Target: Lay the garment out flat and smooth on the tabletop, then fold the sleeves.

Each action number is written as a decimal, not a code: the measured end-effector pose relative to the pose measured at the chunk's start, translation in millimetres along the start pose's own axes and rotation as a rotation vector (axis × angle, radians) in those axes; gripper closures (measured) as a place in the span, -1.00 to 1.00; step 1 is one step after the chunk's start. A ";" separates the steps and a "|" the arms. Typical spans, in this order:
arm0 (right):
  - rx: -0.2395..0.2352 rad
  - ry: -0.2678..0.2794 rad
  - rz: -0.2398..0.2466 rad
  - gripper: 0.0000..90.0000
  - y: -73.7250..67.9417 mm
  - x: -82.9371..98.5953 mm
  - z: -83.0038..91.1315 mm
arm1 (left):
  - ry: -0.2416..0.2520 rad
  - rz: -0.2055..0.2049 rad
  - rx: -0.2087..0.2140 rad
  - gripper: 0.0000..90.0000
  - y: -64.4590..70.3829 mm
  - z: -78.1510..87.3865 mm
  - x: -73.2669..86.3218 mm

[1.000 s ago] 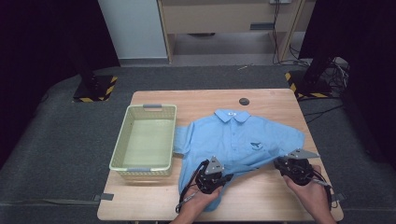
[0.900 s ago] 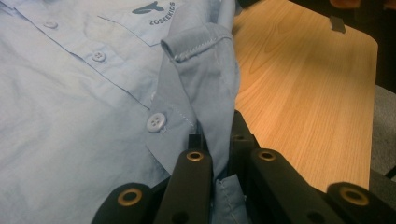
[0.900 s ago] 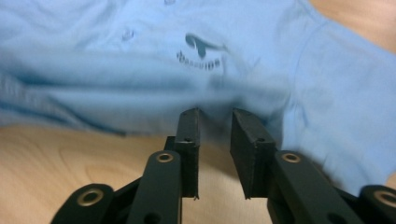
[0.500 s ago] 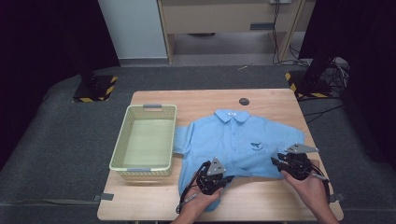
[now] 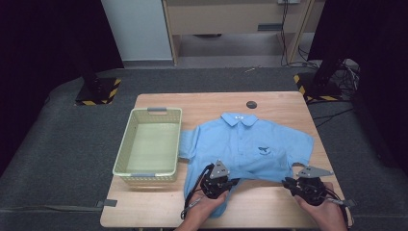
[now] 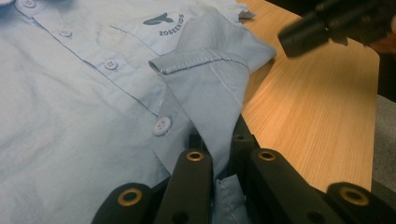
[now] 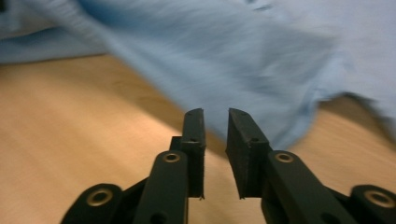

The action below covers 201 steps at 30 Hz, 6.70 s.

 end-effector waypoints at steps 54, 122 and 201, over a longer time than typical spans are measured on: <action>-0.003 0.089 0.172 0.24 -30.4 -37.9 -51.0 | 0.102 0.078 0.077 0.98 2.1 15.2 -16.5; 0.038 -0.086 0.022 -0.25 22.8 12.6 -7.2 | -0.151 -0.016 -0.229 -0.69 -46.5 4.7 27.1; 0.186 -0.025 -0.174 0.89 166.3 -44.4 -94.4 | -0.182 -0.006 -0.235 -0.94 -41.5 -20.7 34.6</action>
Point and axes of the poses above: each handheld gripper's, and its own axes: z roughly backward along the jaws, x roughly out of its underside, y roughly to its right, the point moved 3 cm from there along -z, roughly forward along the jaws, and after that the axes turned 7 degrees about x, right-handed, at the moved point
